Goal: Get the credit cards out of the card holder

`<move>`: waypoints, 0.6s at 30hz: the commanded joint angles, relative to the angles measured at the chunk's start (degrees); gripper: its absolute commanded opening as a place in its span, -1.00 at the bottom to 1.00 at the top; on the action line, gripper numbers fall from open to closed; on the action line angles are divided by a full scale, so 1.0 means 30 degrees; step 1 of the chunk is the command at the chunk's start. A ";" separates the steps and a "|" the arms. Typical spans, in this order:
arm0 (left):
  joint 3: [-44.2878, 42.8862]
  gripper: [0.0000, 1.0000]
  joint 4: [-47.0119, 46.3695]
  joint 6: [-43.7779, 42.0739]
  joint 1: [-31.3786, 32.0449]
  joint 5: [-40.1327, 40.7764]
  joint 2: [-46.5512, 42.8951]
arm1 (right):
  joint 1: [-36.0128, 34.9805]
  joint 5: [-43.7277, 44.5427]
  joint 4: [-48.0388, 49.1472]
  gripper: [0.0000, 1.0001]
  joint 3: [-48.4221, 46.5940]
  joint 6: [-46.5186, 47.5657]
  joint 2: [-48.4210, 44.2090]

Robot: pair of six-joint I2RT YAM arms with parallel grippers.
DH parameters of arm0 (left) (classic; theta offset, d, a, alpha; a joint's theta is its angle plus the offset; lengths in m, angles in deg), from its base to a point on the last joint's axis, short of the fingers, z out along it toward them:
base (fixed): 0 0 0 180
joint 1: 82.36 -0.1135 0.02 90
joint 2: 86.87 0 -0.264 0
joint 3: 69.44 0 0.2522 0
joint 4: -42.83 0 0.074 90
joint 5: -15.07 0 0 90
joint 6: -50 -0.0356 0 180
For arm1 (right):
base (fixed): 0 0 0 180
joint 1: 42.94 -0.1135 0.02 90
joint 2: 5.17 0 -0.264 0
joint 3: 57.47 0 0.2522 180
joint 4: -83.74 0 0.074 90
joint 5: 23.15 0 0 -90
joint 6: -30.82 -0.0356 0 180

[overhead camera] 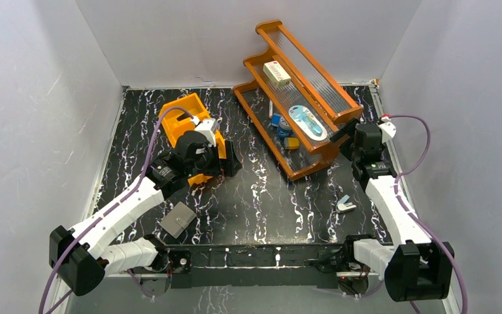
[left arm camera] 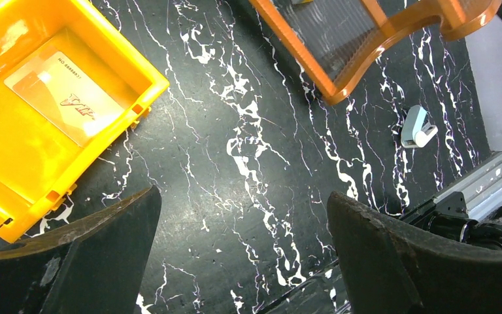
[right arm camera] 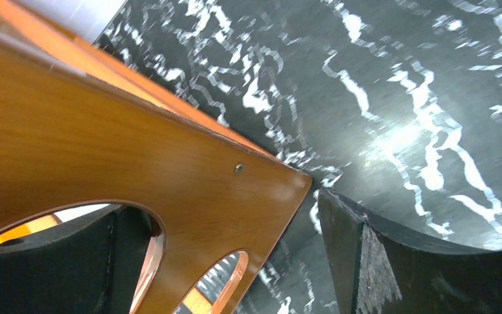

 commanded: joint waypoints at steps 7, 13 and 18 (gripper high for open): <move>-0.0078 0.97 0.0003 0.0163 -0.0118 0.0188 -0.0558 | 0.2110 0.3658 -0.0423 0.97 -0.3403 0.4863 0.1190; 0.0120 0.97 -0.0023 0.0216 -0.0119 0.0195 -0.0612 | 0.5133 0.3681 -0.1728 0.97 -0.4493 0.4475 0.1959; 0.0385 0.97 -0.0137 0.0252 -0.0118 0.0260 -0.0813 | 0.7055 -0.2072 -0.3729 0.97 -0.6163 0.4235 0.2207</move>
